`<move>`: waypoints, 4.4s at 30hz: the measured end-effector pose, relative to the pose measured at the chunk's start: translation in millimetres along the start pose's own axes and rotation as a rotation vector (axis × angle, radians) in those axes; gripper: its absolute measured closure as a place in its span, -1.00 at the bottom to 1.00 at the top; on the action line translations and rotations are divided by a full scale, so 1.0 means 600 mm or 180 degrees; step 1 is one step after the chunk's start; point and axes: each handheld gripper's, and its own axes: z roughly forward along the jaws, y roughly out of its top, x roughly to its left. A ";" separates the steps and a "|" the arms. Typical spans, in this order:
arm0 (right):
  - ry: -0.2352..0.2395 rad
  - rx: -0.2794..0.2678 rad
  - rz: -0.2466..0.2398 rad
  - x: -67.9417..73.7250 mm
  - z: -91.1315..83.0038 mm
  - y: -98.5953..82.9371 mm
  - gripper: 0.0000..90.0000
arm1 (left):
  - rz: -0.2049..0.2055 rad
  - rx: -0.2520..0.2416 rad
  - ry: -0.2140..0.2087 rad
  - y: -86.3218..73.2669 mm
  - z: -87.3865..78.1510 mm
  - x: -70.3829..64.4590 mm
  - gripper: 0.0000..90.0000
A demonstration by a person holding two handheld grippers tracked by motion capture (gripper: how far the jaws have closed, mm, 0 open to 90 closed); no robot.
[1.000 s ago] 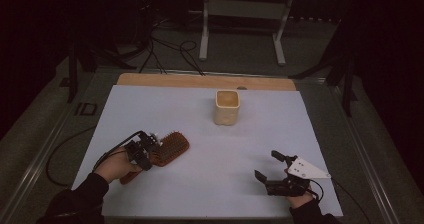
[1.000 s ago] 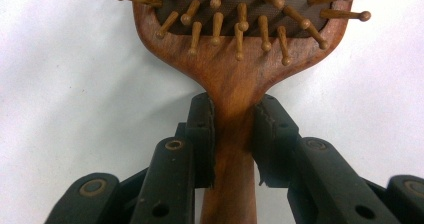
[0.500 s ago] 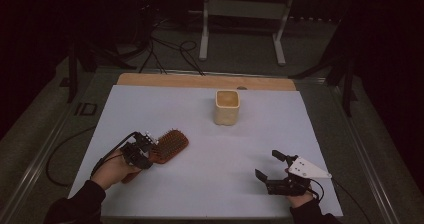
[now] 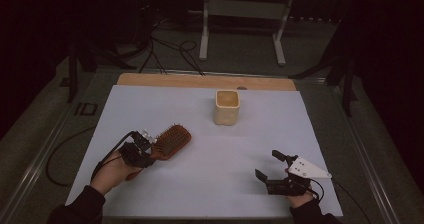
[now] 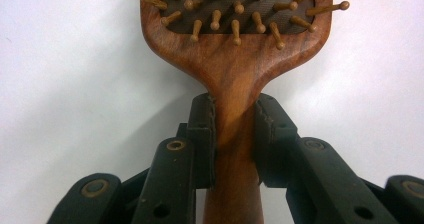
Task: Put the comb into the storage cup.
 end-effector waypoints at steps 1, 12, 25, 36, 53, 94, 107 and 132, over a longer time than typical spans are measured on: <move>-0.0002 -0.0006 -0.0006 0.000 0.000 0.000 -0.79 | -0.0013 -0.0038 0.0017 0.001 -0.004 -0.001 0.63; 0.0004 -0.0004 -0.0015 0.001 0.000 0.000 -0.79 | -0.0058 -0.0554 0.0096 0.007 -0.034 -0.010 0.63; 0.0008 0.0015 0.0002 0.000 0.002 -0.001 -0.79 | -0.0108 -0.1144 0.0074 0.016 -0.064 -0.022 0.63; 0.0004 0.0016 0.0000 0.000 0.002 -0.001 -0.79 | -0.0035 -0.1482 0.0065 0.028 -0.073 -0.039 0.63; -0.0007 0.0030 0.0026 -0.001 0.002 -0.002 -0.79 | 0.0024 -0.2012 -0.0063 0.048 -0.070 -0.075 0.63; 0.0173 -0.0047 -0.0252 0.066 0.059 0.247 -0.79 | 0.0053 -0.2325 -0.0241 -0.009 0.008 -0.112 0.63; 0.0151 -0.0081 -0.0042 0.070 0.129 0.286 -0.82 | 0.0101 -0.2390 -0.0255 -0.007 0.009 -0.116 0.63; 0.0347 0.0053 0.1081 0.075 0.224 0.258 -0.82 | 0.0069 -0.2565 -0.0244 -0.010 0.005 -0.114 0.63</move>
